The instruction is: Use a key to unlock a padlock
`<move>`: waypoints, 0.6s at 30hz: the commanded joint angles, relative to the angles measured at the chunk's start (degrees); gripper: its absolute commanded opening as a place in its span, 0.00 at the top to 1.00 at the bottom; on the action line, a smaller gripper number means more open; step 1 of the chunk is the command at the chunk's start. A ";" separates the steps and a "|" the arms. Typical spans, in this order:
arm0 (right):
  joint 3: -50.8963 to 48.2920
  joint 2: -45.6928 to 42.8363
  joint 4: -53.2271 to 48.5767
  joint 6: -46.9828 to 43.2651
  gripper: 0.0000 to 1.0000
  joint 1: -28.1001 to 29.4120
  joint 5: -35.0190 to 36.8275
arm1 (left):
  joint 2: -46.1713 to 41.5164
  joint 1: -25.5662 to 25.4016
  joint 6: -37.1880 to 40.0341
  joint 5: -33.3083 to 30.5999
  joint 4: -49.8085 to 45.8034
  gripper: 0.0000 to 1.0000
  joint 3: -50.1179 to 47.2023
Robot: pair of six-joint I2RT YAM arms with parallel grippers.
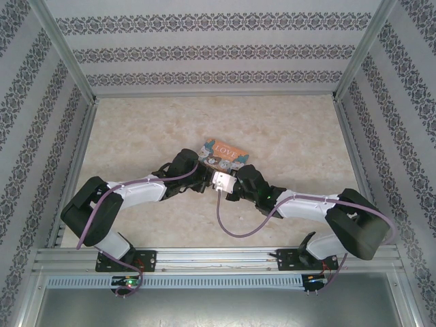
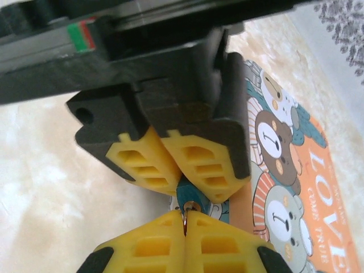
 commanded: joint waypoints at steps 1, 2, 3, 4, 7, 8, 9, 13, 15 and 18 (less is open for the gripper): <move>-0.12 1.68 6.34 12.11 1.00 0.43 -0.45 | 0.35 -0.74 -0.80 1.03 2.95 1.00 -0.18; -0.12 2.15 7.02 14.82 1.00 0.32 -0.71 | 0.46 -0.75 -0.69 1.05 2.86 1.00 -0.18; -0.18 2.55 7.90 17.21 1.00 0.42 -1.01 | 0.60 -0.75 -0.69 1.03 2.76 1.00 -0.24; -0.47 2.96 9.15 19.88 1.00 0.39 -1.53 | 0.79 -0.82 -0.67 1.04 2.83 1.00 -0.26; -1.39 4.47 12.76 26.93 1.00 0.43 -2.70 | 1.03 -0.97 -0.34 0.82 2.83 1.00 -0.19; -1.77 4.98 13.84 28.51 1.00 0.44 -3.23 | 1.15 -1.02 -0.38 0.69 2.91 1.00 -0.31; -2.17 5.39 14.72 29.47 1.00 0.52 -3.36 | 1.25 -1.13 -0.32 0.62 3.09 1.00 -0.36; -3.44 6.76 16.83 30.56 1.00 0.98 -2.28 | 1.86 -1.37 -0.41 0.33 4.02 1.00 -0.92; -4.24 7.13 17.76 30.89 1.00 0.96 -1.61 | 2.29 -1.59 -0.36 0.26 4.39 1.00 -1.00; -4.92 7.63 19.46 31.27 1.00 0.96 -1.29 | 2.90 -1.81 -0.34 0.21 4.73 1.00 -1.09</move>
